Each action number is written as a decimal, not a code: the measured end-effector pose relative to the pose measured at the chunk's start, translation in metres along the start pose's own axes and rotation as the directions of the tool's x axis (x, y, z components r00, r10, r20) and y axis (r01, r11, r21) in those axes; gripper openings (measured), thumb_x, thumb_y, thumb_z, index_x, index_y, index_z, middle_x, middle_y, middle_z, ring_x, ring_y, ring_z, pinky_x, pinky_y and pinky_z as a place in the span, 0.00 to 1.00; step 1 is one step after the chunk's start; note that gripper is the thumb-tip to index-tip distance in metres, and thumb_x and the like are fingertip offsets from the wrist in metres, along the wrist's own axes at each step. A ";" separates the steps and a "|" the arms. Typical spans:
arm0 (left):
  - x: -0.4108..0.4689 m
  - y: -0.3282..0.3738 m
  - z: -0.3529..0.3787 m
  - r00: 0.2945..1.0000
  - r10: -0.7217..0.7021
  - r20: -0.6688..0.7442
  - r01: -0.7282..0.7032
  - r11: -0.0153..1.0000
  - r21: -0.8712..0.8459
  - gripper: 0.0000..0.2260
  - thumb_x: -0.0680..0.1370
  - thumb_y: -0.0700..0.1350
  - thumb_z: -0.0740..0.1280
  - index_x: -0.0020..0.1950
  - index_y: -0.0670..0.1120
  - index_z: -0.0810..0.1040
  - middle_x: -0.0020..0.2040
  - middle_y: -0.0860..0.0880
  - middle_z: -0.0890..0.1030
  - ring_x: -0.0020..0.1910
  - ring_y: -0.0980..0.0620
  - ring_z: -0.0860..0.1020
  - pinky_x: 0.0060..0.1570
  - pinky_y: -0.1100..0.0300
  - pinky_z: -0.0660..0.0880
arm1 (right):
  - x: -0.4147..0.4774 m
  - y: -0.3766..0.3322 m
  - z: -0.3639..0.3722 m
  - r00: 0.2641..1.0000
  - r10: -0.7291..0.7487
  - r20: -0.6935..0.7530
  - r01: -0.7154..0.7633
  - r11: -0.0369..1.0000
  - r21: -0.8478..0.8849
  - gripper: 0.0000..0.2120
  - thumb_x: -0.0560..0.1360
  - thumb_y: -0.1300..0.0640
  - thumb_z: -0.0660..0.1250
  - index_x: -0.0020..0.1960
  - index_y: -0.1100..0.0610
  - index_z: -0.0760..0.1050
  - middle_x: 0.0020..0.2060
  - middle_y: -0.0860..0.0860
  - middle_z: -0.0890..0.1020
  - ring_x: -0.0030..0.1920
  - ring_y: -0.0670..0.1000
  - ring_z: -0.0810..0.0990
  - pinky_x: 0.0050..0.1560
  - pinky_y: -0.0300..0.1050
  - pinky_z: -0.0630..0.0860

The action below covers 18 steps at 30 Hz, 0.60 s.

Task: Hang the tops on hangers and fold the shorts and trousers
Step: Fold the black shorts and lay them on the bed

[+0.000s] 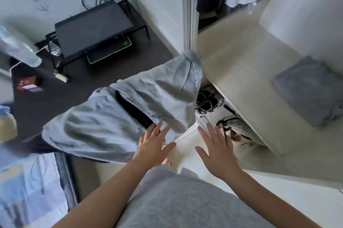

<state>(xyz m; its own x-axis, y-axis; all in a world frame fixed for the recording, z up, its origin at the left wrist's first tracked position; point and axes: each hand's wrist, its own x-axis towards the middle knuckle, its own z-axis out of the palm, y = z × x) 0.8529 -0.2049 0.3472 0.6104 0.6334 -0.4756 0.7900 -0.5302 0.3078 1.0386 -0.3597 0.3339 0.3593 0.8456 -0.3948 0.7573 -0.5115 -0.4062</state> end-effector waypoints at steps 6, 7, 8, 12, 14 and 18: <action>-0.075 -0.063 0.008 0.954 -0.269 -0.136 0.250 0.958 -0.140 0.31 0.80 0.68 0.55 0.80 0.64 0.48 0.82 0.57 0.46 0.81 0.50 0.43 0.78 0.44 0.48 | 0.014 -0.083 0.016 0.916 -0.380 0.130 0.377 0.925 0.051 0.29 0.82 0.39 0.51 0.80 0.36 0.42 0.80 0.38 0.40 0.80 0.46 0.37 0.77 0.56 0.36; -0.090 -0.074 0.011 0.935 -0.321 -0.151 0.295 0.940 -0.169 0.31 0.80 0.67 0.56 0.80 0.64 0.49 0.82 0.57 0.47 0.81 0.50 0.44 0.78 0.44 0.48 | 0.016 -0.100 0.021 0.881 -0.448 0.153 0.445 0.894 0.054 0.29 0.82 0.39 0.51 0.80 0.35 0.42 0.79 0.37 0.39 0.80 0.45 0.36 0.77 0.55 0.36; -0.104 -0.085 0.013 0.914 -0.372 -0.164 0.339 0.920 -0.197 0.31 0.80 0.67 0.56 0.80 0.64 0.50 0.82 0.57 0.48 0.81 0.50 0.45 0.77 0.44 0.48 | 0.016 -0.117 0.026 0.845 -0.504 0.177 0.504 0.862 0.051 0.29 0.83 0.39 0.51 0.79 0.35 0.42 0.78 0.36 0.39 0.80 0.45 0.37 0.77 0.55 0.37; -0.164 -0.124 0.021 0.799 -0.570 -0.190 0.499 0.806 -0.320 0.31 0.80 0.67 0.56 0.80 0.63 0.51 0.82 0.56 0.49 0.81 0.50 0.45 0.77 0.46 0.47 | 0.013 -0.187 0.050 0.713 -0.641 0.284 0.651 0.756 0.071 0.29 0.83 0.41 0.53 0.80 0.37 0.44 0.81 0.40 0.42 0.80 0.46 0.39 0.77 0.55 0.37; -0.197 -0.142 0.027 0.724 -0.664 -0.185 0.569 0.727 -0.384 0.30 0.80 0.67 0.55 0.80 0.63 0.51 0.82 0.56 0.49 0.81 0.51 0.44 0.77 0.46 0.47 | 0.007 -0.223 0.063 0.645 -0.690 0.328 0.714 0.697 0.064 0.30 0.83 0.41 0.54 0.81 0.38 0.45 0.81 0.42 0.43 0.80 0.47 0.40 0.77 0.56 0.40; -0.261 -0.176 0.050 0.582 -0.799 -0.154 0.650 0.570 -0.501 0.30 0.80 0.66 0.56 0.80 0.63 0.52 0.82 0.56 0.50 0.81 0.51 0.45 0.77 0.47 0.47 | -0.014 -0.288 0.093 0.520 -0.750 0.408 0.811 0.584 0.038 0.30 0.83 0.41 0.55 0.81 0.38 0.46 0.81 0.43 0.45 0.81 0.48 0.43 0.78 0.57 0.45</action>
<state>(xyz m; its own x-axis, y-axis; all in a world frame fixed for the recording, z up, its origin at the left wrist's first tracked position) 0.5521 -0.3054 0.3758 -0.2672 0.8787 -0.3955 0.8764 0.3922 0.2794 0.7652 -0.2383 0.3800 -0.6035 0.7614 -0.2367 0.7124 0.3816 -0.5889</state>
